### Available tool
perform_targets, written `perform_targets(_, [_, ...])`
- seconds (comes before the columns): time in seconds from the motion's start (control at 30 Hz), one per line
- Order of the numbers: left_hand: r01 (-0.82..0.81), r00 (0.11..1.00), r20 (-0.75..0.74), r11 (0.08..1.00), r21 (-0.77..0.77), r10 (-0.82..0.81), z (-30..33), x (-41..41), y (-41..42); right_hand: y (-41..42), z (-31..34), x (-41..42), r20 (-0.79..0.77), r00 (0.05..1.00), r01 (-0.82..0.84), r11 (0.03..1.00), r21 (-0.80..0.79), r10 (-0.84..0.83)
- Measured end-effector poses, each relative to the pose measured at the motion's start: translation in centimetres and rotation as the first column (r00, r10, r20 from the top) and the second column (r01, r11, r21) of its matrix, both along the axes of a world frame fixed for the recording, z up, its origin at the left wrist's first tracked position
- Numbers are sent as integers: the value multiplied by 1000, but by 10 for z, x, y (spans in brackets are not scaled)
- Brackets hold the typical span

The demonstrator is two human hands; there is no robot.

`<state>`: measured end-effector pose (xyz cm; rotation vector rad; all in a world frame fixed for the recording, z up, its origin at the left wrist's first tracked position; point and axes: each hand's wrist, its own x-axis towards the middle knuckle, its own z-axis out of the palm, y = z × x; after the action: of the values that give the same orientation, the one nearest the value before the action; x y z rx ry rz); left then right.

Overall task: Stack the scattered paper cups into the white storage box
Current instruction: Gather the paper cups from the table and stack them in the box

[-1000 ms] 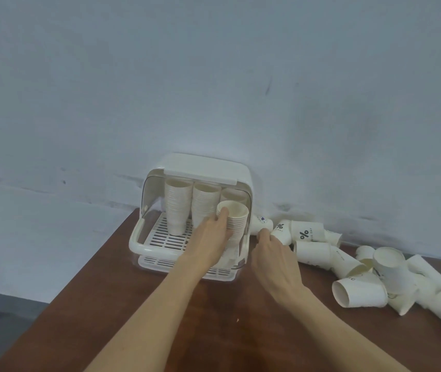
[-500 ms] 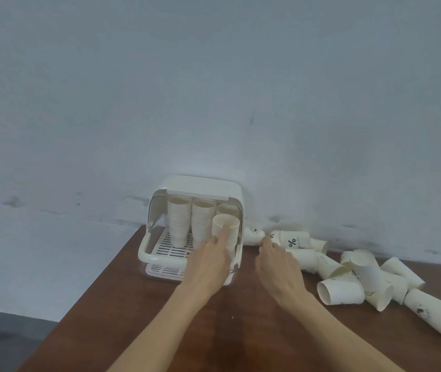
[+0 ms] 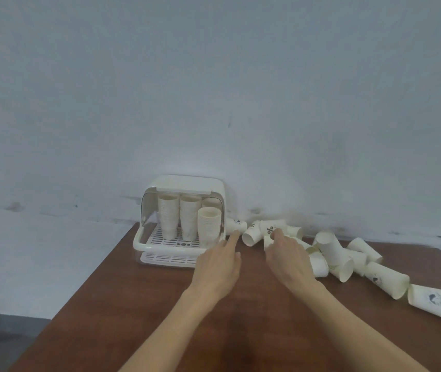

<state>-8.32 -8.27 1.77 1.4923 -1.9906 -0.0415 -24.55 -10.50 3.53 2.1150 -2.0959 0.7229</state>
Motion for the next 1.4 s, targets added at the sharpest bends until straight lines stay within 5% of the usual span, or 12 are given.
perform_targets(0.63, [106,992,59,988,114,-113,-30,-72,5,37,-28,-86,143,982,118,991,71,-127])
perform_targets(1.4, [135,961,212,972,191,-175,-52,-219,-12,50,-72,-226,16,984,171,965,201,-178])
